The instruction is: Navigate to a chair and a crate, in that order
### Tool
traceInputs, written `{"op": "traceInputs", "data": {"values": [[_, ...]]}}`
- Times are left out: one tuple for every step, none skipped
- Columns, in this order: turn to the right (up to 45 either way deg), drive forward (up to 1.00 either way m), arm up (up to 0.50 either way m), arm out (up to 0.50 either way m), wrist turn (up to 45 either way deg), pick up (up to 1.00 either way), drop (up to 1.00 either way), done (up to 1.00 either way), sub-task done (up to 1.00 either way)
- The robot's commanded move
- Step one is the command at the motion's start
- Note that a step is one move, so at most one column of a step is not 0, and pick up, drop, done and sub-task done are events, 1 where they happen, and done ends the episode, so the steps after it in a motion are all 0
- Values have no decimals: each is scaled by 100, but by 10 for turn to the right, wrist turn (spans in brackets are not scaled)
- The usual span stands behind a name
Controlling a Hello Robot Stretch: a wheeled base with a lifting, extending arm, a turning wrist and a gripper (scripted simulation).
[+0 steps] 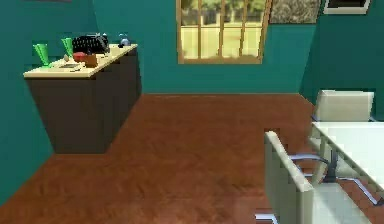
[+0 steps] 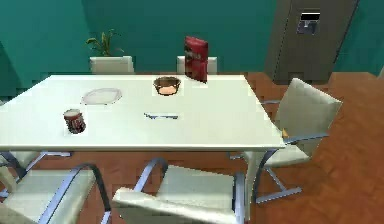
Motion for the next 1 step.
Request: {"op": "traceInputs", "data": {"values": [[-450,0,0,0,0,0,0,0,0]]}}
